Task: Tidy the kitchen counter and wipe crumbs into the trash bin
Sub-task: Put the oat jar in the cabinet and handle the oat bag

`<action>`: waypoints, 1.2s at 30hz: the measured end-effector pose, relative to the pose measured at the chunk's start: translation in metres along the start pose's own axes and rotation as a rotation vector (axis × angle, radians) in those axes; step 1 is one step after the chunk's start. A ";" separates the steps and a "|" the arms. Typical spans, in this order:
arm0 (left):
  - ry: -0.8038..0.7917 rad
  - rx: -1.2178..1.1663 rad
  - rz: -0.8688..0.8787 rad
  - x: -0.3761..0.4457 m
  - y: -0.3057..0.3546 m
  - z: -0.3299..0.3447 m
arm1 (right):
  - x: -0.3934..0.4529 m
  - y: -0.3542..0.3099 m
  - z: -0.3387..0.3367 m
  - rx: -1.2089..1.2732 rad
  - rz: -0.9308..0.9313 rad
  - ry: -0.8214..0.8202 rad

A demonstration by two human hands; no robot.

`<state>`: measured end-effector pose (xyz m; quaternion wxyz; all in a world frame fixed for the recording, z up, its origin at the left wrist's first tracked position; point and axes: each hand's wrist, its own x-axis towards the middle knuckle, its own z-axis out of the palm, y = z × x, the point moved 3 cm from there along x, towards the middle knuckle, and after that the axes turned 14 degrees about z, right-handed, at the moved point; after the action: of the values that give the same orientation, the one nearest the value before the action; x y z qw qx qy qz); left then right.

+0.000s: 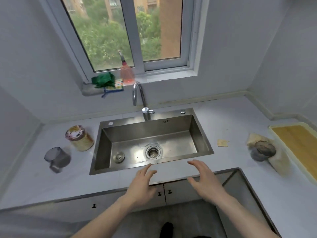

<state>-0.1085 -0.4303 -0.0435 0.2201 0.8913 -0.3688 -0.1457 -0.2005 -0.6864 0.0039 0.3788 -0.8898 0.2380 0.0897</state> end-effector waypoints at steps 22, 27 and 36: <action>0.264 0.091 -0.374 -0.042 -0.327 -0.261 | 0.097 -0.272 0.194 -0.067 -0.080 -0.115; 0.102 0.061 -0.412 0.000 -0.384 -0.287 | 0.106 -0.287 0.203 -0.048 -0.023 -0.069; -0.028 0.023 -0.455 0.032 -0.417 -0.264 | 0.100 -0.275 0.186 -0.023 0.080 0.021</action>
<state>0.2718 -0.1146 -0.0283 0.1664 0.9517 -0.1631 -0.1998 0.0255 -0.4240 0.0138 0.3620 -0.8848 0.2762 0.0984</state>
